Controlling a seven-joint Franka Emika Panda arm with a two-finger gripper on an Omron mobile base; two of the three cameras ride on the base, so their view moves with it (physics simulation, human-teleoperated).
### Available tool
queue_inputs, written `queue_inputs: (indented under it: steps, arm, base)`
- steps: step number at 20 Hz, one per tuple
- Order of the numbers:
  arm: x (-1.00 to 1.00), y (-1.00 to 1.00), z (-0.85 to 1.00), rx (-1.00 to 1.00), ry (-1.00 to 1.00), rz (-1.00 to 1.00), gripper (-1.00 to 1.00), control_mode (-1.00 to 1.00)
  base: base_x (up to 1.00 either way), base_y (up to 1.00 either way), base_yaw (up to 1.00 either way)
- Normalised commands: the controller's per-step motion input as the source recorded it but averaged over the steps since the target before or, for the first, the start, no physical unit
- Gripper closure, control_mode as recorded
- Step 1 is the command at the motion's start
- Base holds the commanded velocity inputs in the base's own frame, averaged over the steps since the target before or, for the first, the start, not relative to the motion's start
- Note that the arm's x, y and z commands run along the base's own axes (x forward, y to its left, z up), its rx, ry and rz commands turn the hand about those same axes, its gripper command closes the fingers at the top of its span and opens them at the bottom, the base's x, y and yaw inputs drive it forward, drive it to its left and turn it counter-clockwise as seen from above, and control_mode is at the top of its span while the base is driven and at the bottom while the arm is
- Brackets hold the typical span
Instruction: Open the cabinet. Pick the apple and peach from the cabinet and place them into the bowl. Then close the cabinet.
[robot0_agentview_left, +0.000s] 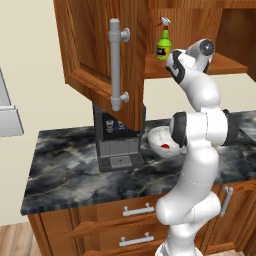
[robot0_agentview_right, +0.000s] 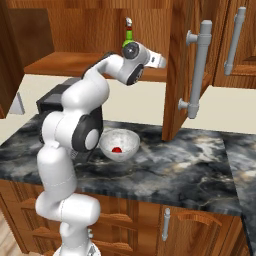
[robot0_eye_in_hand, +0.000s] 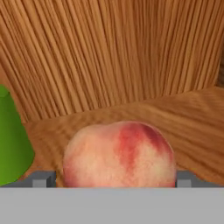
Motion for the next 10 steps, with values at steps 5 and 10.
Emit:
queue_inputs:
  steps: [5,10]
  arm:
    - [0.42,-0.07,-0.32,0.00,0.00,0.00,1.00,-1.00]
    - [0.18,-0.01,-0.07,0.00,0.00,0.00,1.00,-1.00]
  base:
    - [0.00,0.00,0.00]
    - [0.00,0.00,0.00]
